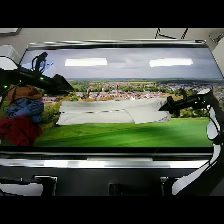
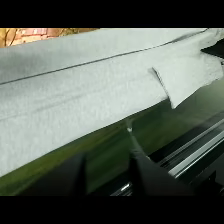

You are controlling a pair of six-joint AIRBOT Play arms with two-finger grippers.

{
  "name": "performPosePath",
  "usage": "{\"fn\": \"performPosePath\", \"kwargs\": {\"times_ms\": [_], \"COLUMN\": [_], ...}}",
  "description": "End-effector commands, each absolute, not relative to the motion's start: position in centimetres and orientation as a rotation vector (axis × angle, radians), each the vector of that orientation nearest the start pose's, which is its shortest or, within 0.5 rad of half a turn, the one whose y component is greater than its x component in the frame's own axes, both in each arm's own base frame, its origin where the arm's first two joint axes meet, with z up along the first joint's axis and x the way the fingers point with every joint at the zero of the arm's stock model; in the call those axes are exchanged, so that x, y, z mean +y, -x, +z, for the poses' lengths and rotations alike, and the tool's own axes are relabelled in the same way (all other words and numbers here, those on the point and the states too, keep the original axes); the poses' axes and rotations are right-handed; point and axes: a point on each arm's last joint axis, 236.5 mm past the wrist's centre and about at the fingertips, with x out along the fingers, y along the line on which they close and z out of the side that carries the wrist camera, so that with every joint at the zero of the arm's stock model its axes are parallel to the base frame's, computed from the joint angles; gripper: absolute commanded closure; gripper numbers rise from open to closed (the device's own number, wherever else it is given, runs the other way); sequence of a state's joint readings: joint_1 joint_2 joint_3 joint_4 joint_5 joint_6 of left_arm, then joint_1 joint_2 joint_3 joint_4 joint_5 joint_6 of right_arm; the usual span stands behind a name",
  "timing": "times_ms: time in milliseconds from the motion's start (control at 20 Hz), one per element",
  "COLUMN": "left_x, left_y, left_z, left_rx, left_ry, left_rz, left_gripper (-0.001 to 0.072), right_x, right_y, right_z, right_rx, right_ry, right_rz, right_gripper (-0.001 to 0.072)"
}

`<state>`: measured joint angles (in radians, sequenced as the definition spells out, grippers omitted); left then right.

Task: Fold the clothes and pants, and hang the long-sleeved shirts on hangers.

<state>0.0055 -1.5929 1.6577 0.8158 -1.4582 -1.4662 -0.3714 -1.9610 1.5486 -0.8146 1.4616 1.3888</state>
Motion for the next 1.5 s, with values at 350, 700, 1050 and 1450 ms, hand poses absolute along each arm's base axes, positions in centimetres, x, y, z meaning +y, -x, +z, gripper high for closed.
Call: {"fn": "performPosePath", "kwargs": {"times_ms": [350,700,1050,1450], "left_x": [-36.0,-47.9,-56.9,-36.5], "left_y": [-43.3,-36.3,-34.9,-45.2], "left_z": [-2.1,-8.8,-6.9,-4.5], "left_rx": [1.274,1.505,1.376,1.267], "left_ry": [0.537,0.880,1.206,0.545], "left_rz": [-0.652,-0.679,-0.590,-0.564], "left_gripper": [0.0683,0.0684,0.0686,0.0690], "right_x": [8.2,13.6,14.8,17.6], "right_y": [-41.8,-37.8,-37.0,-41.3], "right_z": [10.8,20.0,20.3,15.8], "right_rx": [1.280,1.101,1.120,1.176], "right_ry": [-0.672,-0.579,-0.597,-0.682], "right_rz": [0.468,0.550,0.520,0.601], "right_gripper": [0.0669,0.0668,0.0668,0.0668]}}
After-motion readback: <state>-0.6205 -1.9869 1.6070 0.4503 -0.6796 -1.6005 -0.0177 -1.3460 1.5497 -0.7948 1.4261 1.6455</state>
